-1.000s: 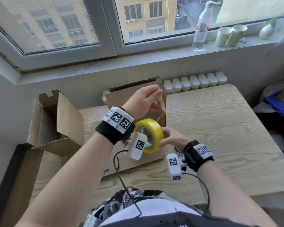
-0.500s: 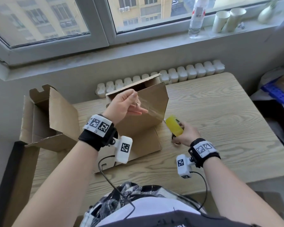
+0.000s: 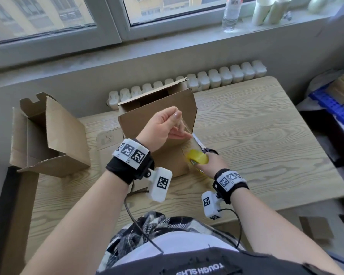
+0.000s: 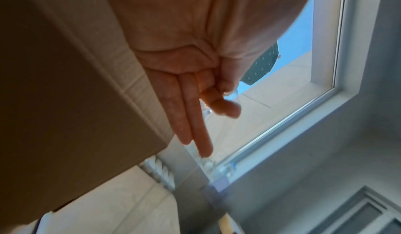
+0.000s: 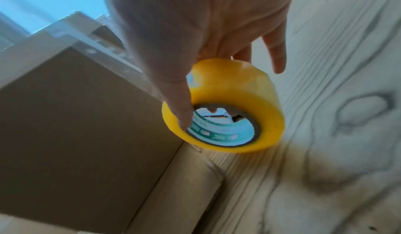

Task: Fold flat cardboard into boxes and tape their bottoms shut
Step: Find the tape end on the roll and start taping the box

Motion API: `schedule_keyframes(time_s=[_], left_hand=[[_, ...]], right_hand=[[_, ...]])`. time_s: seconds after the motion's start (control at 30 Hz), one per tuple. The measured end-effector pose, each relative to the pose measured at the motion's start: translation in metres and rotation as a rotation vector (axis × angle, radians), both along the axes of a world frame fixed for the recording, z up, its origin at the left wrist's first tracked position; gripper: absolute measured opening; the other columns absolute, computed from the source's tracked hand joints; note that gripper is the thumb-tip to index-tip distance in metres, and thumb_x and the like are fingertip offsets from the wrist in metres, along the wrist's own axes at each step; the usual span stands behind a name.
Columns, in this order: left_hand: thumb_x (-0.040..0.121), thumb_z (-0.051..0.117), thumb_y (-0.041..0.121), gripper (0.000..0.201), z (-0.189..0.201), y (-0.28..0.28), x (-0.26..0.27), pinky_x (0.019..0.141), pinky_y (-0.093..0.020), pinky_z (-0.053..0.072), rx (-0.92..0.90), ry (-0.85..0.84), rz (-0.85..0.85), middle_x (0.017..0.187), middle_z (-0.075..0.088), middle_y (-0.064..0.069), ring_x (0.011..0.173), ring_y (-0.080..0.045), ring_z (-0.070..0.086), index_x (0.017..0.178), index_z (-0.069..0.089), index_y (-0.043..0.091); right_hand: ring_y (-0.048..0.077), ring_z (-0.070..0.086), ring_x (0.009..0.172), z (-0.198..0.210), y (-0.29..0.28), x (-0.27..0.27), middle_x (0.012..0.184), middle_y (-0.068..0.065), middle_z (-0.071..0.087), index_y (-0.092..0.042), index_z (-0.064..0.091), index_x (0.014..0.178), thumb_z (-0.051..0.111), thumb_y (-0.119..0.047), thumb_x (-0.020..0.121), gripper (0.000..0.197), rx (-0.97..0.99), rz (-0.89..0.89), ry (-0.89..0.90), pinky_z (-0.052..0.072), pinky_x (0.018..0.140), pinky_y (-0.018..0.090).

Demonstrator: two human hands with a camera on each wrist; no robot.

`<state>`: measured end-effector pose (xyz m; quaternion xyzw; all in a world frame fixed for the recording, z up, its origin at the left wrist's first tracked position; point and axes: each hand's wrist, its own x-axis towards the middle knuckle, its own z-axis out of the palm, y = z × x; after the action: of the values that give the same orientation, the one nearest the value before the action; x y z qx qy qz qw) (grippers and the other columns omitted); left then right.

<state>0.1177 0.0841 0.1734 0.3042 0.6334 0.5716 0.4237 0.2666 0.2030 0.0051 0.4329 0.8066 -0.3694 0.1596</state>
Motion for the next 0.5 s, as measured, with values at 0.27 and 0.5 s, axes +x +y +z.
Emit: schedule_keyframes(time_s=[0.27,0.5], left_hand=[[0.106,0.035,0.027,0.032,0.009,-0.033,-0.040,0.066,-0.036,0.059,0.078,0.003,0.102,0.059,0.054,0.002,0.069,-0.023,0.072,0.078,0.043,0.012],[0.105,0.034,0.020,0.034,0.011,-0.017,-0.027,0.047,-0.024,0.043,0.254,-0.148,0.155,0.060,0.048,0.002,0.053,-0.014,0.050,0.073,0.046,0.015]], right_hand=[[0.014,0.055,0.103,-0.006,0.025,0.024,0.094,-0.012,0.060,-0.036,0.059,0.102,0.080,-0.045,0.065,0.043,0.127,-0.121,-0.015,0.034,0.104,0.041],[0.020,0.060,0.088,-0.007,0.011,0.006,0.094,-0.001,0.064,-0.018,0.060,0.101,0.075,-0.029,0.082,0.026,-0.007,-0.044,0.149,0.041,0.074,0.027]])
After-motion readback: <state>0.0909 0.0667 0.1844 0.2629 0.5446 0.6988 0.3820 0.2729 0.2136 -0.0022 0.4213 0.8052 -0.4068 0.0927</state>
